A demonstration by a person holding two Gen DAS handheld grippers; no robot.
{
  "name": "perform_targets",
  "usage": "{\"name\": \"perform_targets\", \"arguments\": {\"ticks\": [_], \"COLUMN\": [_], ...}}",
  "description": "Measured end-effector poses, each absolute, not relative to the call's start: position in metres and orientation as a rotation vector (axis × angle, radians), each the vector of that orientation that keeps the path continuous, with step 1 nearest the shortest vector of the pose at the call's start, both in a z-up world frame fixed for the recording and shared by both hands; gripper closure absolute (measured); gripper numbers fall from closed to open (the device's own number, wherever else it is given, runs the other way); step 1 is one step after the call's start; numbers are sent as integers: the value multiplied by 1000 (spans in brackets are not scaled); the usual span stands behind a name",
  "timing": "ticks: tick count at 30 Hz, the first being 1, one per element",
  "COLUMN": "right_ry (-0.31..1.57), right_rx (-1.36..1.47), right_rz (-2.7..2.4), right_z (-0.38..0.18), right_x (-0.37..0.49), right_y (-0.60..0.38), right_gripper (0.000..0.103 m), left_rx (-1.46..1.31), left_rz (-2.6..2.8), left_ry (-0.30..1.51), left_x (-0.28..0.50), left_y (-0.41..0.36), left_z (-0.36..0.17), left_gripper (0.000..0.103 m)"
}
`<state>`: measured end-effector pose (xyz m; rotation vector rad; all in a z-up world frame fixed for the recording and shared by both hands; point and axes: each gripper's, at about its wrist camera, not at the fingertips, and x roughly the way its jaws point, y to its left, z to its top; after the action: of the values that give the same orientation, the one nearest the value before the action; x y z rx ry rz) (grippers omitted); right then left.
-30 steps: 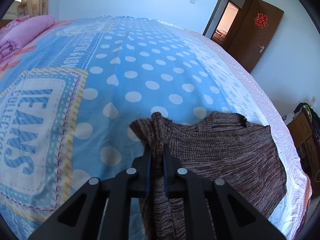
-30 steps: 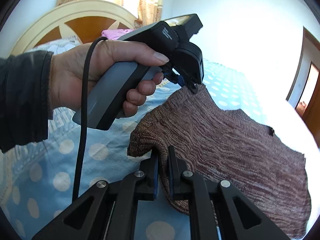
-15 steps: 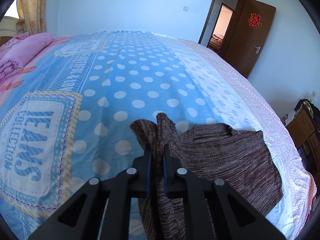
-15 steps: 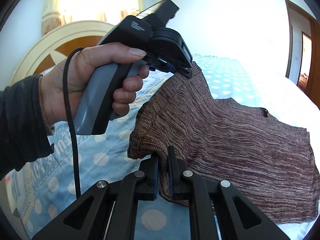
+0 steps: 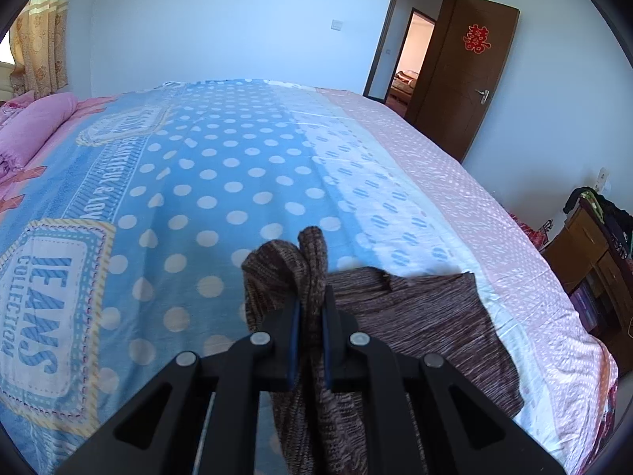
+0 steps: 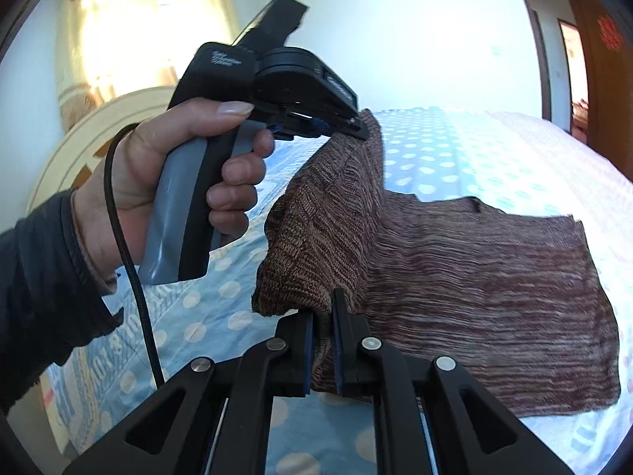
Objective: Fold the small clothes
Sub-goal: 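Lift and fold the held edge over the bundle with both tools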
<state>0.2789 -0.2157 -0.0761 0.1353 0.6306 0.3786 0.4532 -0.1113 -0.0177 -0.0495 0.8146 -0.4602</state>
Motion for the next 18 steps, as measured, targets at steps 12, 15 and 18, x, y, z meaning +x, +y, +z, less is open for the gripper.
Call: {"name": "perform_targets", "arguments": {"ticks": [12,15,18], "right_ry": [641,649,657], "right_rx": [250,284,324], "right_rz": [288,262,235], "right_z": [-74,-76,-79], "right_x": [268,265,263], "right_y": [-279,-297,-316], "right_gripper": [96,96,96], "left_rx": [-23,-9,5], "left_rz": [-544,-571,-588], "left_ry": [815,825,834], "left_x": [448,446,446], "left_y": [-182,-206,-224], "left_z": [-9,-11,-14], "left_gripper": [93,93,93]}}
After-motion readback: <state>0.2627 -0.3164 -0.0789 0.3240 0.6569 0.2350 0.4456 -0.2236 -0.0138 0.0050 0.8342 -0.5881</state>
